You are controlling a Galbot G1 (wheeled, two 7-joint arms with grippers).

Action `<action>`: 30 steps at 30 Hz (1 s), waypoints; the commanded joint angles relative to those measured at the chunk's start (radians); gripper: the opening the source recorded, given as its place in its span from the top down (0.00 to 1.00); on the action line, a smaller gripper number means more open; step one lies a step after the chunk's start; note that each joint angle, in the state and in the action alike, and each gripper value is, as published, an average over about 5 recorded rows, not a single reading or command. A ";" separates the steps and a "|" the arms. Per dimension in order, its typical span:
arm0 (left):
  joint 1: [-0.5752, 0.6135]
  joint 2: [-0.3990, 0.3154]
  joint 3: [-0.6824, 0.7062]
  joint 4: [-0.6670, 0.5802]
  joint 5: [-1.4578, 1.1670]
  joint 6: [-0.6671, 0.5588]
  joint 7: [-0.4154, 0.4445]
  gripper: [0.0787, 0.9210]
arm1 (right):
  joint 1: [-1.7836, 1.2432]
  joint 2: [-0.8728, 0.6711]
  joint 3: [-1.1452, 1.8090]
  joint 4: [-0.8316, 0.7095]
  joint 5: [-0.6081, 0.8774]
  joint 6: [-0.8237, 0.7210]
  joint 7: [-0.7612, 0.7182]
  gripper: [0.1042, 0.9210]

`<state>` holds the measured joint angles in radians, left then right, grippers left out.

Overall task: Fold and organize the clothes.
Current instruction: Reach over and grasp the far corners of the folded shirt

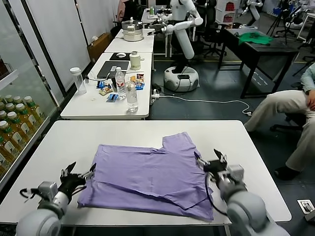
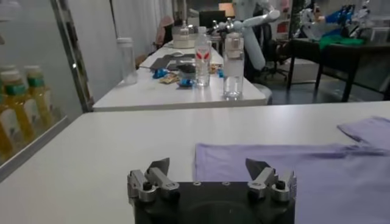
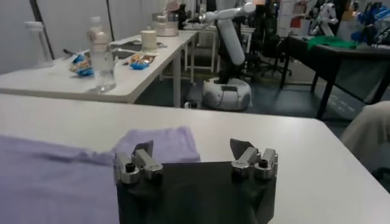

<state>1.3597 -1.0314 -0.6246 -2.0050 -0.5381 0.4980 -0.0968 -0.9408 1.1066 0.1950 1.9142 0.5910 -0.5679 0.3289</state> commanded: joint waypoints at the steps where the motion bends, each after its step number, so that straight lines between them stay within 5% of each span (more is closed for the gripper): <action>1: -0.390 0.043 0.167 0.426 0.011 -0.020 0.083 0.12 | 0.361 0.129 -0.130 -0.380 -0.015 -0.010 -0.009 0.12; 13: -0.521 0.022 0.245 0.629 0.068 -0.057 0.192 0.12 | 0.470 0.272 -0.112 -0.729 -0.137 0.025 -0.055 0.12; 30: -0.580 0.018 0.273 0.718 0.089 -0.072 0.231 0.12 | 0.421 0.291 -0.101 -0.752 -0.111 0.048 -0.035 0.12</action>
<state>0.8380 -1.0152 -0.3747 -1.3707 -0.4600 0.4316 0.1077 -0.5412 1.3712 0.1003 1.2232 0.4806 -0.5233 0.2881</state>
